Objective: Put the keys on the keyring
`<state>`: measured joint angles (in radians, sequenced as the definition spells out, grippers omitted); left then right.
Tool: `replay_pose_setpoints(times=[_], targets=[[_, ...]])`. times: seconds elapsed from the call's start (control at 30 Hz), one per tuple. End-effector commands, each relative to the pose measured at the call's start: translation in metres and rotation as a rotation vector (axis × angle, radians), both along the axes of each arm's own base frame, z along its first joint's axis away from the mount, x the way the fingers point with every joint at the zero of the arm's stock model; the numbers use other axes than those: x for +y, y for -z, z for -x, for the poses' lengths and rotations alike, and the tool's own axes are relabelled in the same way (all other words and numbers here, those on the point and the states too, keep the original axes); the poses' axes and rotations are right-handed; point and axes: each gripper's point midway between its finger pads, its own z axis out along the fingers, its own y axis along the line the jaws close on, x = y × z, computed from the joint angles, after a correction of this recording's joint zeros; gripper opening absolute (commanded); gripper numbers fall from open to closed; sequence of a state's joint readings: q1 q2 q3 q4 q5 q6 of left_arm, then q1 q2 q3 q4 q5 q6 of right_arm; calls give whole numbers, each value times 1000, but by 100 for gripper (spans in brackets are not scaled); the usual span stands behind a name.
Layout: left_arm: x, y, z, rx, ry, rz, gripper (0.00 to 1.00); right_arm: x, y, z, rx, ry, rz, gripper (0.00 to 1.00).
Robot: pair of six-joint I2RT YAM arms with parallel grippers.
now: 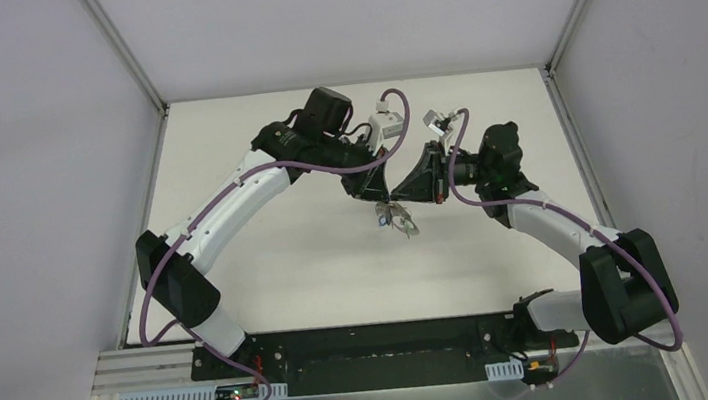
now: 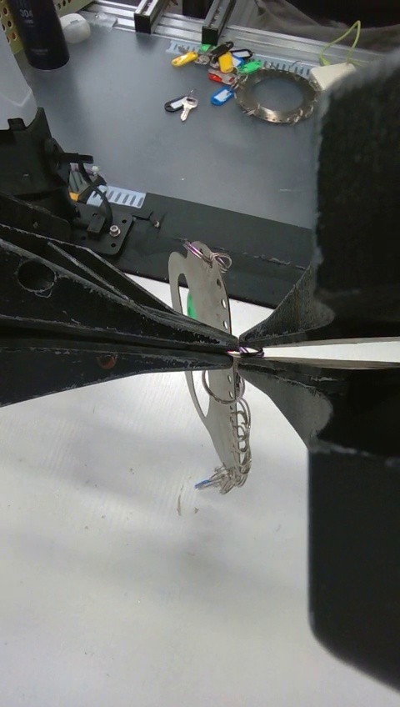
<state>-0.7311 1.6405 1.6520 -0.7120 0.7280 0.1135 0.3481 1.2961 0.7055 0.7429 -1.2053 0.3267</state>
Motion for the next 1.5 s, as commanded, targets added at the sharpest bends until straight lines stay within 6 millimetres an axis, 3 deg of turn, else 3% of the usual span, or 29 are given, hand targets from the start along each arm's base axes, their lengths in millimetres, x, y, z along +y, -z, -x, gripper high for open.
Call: replay_pose_setpoints(times=[0.0,0.33,0.57,1.07,1.47], targets=[[-5,-4,11,34,51,40,8,-2,-19,3,-93,3,-37,0],[-6,0,11,50,48,37,13,-3,-20,2,-91,9,-38,0],[-6,2,15,67,63,43,0,-3,-20,0,-93,15,-38,0],[10,-14,21,-18,85,24,0,-6,-7,4,-137,-6,3,0],[13,-13,18,-54,84,-8,0,-1,-1,15,-144,-68,32,3]])
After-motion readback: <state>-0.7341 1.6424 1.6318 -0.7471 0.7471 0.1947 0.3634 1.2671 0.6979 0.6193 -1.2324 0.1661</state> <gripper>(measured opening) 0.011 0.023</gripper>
